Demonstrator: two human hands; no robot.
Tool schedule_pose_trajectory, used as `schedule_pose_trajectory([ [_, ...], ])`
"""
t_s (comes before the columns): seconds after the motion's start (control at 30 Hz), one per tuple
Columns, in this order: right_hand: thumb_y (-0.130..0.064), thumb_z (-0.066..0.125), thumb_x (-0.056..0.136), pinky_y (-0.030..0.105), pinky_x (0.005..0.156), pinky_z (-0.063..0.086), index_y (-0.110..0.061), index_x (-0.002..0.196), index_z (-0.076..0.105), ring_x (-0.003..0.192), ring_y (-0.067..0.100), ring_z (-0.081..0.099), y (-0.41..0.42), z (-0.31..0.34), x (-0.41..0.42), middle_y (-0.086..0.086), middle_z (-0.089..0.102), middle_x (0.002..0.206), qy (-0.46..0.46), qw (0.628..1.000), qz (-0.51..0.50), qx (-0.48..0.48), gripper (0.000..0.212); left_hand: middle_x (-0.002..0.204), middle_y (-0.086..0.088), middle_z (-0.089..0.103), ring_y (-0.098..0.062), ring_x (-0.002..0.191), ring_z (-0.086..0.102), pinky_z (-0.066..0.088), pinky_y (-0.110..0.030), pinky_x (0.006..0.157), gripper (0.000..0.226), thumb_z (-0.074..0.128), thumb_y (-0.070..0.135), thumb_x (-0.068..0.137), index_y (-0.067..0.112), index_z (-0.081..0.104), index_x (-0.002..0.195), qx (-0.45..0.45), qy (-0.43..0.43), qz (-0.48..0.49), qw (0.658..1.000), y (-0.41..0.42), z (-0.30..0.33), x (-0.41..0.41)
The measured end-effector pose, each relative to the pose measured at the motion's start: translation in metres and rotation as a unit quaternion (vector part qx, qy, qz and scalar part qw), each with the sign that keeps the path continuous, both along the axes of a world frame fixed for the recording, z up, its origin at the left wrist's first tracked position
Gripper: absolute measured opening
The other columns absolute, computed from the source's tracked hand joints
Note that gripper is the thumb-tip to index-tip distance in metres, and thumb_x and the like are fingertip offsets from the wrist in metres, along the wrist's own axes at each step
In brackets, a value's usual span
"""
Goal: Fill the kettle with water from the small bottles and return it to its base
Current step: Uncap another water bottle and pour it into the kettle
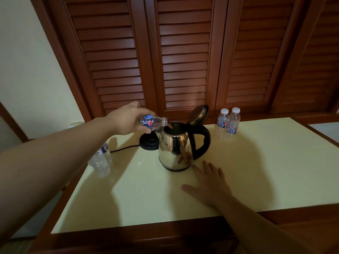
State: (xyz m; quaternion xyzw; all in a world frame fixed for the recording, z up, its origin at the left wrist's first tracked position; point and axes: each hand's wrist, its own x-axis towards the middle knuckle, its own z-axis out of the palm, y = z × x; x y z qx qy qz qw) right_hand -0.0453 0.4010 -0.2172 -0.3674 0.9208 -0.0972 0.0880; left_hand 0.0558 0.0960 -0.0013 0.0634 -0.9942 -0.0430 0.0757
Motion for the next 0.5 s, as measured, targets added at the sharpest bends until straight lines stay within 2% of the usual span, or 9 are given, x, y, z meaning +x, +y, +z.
schedule_pose_trajectory([
  [0.2,-0.099,0.021,0.074,0.052,0.127,-0.005,-0.04,0.163,0.006,0.159,0.028,-0.009,0.0,0.0,0.0,0.007,-0.006,0.174,-0.002,1.0,-0.001,0.002,0.108,0.097,0.011,0.036,-0.009,0.085,0.045,0.036,-0.027,0.068,0.072,0.076,0.058,0.083,0.047,0.048,0.148,-0.026,-0.007,0.004,1.0,0.001,0.006,-0.001],
  [0.4,-0.1,0.02,0.074,0.053,0.127,-0.006,-0.039,0.163,0.006,0.159,0.028,-0.009,0.0,-0.001,0.0,0.007,-0.006,0.174,0.0,1.0,0.002,-0.003,0.108,0.096,0.009,0.036,-0.014,0.088,0.046,0.039,-0.031,0.074,0.071,0.077,0.058,0.083,0.048,0.048,0.148,-0.05,-0.013,0.005,0.999,0.007,0.015,-0.001],
  [0.5,-0.098,0.022,0.076,0.052,0.127,-0.006,-0.039,0.163,0.006,0.159,0.027,-0.01,0.001,-0.002,0.0,0.006,-0.006,0.174,-0.001,1.0,0.002,-0.007,0.106,0.095,0.009,0.036,-0.01,0.082,0.045,0.04,-0.031,0.072,0.069,0.077,0.057,0.083,0.051,0.049,0.145,-0.053,-0.019,-0.001,0.998,0.01,0.015,-0.002],
])
